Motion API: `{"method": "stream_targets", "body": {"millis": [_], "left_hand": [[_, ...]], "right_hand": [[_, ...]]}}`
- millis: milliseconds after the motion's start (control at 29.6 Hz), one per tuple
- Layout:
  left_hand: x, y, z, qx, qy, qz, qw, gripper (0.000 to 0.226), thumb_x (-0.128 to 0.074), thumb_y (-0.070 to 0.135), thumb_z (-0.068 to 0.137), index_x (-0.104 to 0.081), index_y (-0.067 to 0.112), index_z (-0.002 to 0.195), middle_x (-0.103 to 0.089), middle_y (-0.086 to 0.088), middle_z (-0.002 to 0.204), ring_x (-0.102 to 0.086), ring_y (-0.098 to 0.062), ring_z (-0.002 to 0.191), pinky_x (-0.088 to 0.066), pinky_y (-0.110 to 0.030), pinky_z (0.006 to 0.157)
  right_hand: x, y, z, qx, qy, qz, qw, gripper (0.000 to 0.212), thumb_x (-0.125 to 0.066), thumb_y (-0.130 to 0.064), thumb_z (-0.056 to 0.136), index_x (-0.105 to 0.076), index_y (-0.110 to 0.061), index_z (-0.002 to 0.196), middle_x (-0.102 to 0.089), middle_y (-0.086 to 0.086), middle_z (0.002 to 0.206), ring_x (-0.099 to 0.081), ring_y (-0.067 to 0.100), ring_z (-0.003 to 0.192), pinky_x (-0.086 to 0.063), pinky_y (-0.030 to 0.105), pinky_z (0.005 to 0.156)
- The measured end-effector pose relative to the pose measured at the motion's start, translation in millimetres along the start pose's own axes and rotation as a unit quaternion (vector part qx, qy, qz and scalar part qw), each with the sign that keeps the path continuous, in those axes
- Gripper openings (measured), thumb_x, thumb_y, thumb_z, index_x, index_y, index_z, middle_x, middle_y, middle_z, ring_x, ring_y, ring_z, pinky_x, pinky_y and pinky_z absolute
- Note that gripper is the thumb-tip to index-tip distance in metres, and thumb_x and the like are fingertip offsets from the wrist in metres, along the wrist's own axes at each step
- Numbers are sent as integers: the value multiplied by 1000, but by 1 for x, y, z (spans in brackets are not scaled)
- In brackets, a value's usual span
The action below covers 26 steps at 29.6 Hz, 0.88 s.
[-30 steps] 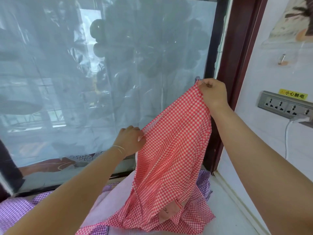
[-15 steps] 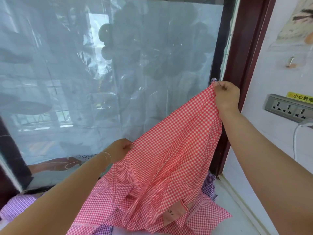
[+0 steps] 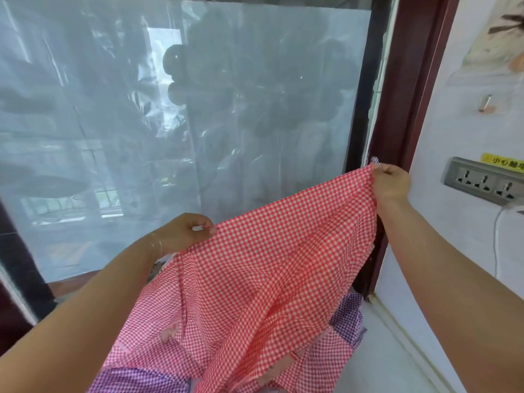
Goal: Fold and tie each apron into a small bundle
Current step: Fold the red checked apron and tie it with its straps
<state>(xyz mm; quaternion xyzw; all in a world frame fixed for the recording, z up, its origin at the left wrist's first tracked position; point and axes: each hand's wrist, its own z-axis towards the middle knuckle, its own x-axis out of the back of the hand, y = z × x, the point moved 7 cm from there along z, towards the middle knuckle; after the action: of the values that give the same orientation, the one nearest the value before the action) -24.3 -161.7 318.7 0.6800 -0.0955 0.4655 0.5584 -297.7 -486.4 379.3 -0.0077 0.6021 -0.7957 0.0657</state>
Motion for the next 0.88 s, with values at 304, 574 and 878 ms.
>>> {"method": "stream_targets", "body": {"millis": [304,574,878], "left_hand": [[-29,6,-8,-29,-185,-280,942,52,-85,36,63,-63,-8,80,-52,-12,73,-50,-23,66,-43,-31,70],[-40,-46,-3,102,-121,-291,944,16,-57,11,93,-71,6,89,-72,-10,92,-67,-15,78,-50,-26,78],[-78,-60,12,198,-34,-84,976,30,-53,32,96,-69,9,107,-71,-7,97,-65,-19,85,-46,-24,73]], "right_hand": [[-1,38,4,-64,-36,-35,997,20,-60,-17,94,-69,-6,108,-68,10,101,-58,9,69,-48,21,64],[-14,95,-7,-204,-100,-125,966,45,-59,-22,95,-53,6,129,-58,21,127,-57,32,114,-45,35,99],[-53,100,-62,-58,-113,-350,928,38,-43,-33,99,-60,-2,113,-64,17,113,-60,37,105,-45,38,87]]}}
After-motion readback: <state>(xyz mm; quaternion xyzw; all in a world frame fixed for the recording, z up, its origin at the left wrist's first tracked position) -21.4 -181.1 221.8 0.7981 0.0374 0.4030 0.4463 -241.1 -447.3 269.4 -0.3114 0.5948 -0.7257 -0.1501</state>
